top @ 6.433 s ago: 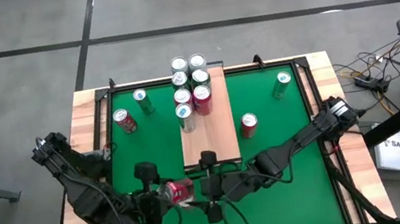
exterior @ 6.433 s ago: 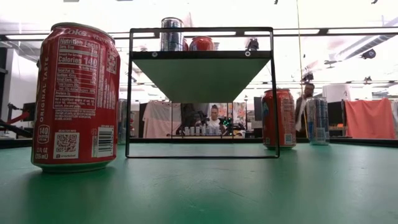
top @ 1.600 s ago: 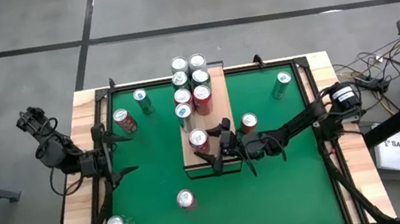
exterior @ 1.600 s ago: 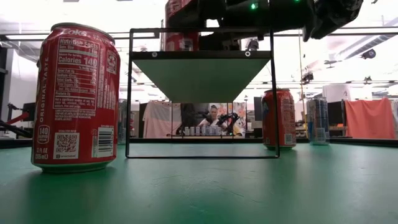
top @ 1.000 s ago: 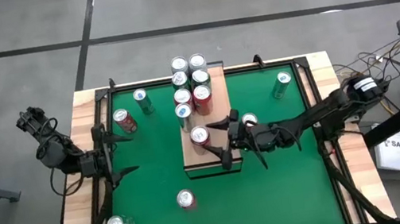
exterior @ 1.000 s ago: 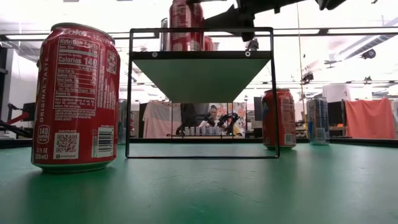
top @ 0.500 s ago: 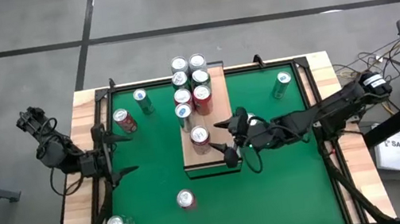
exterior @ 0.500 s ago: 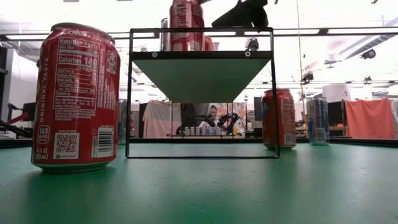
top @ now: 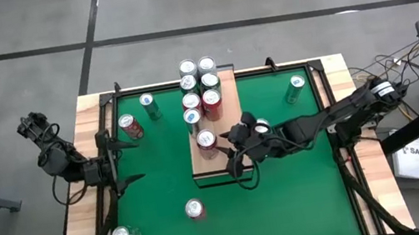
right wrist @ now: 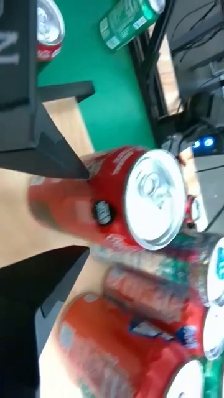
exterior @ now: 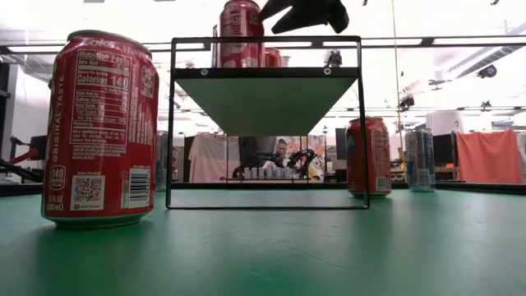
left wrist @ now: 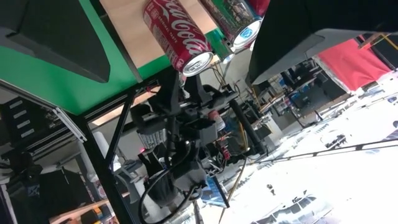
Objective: Place canned beverage on shelf
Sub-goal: Put the red can on the shelf
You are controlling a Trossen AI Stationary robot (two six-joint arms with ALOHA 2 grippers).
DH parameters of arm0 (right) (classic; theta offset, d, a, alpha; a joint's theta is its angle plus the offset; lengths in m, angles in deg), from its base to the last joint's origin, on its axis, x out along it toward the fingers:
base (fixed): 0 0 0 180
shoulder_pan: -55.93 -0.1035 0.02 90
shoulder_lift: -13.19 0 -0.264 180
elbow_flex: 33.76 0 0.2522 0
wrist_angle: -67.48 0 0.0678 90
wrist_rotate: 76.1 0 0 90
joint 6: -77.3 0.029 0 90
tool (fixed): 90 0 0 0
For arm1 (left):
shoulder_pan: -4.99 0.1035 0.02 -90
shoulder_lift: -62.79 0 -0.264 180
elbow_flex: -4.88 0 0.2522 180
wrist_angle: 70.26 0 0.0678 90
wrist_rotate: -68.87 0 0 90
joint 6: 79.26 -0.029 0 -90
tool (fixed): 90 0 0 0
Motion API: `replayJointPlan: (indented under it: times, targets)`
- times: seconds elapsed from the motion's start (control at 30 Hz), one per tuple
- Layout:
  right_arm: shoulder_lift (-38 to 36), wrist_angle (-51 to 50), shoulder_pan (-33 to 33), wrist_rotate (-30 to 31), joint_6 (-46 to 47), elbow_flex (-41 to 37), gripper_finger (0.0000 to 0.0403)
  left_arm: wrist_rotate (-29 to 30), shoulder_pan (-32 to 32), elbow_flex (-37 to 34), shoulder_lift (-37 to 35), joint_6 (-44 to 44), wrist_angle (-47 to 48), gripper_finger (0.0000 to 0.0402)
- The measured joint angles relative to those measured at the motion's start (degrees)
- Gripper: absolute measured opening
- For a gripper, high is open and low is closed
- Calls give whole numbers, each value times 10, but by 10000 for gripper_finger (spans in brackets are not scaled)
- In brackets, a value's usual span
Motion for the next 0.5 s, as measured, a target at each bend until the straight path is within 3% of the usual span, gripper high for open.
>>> replayJointPlan:
  times: [0.27,0.5]
  targets:
    - [-3,-90,-1,1,44,47,137,0,0,0,0,0,1,368]
    - [0,-73,-1,36,-6,108,71,0,0,0,-2,-2,3,368]
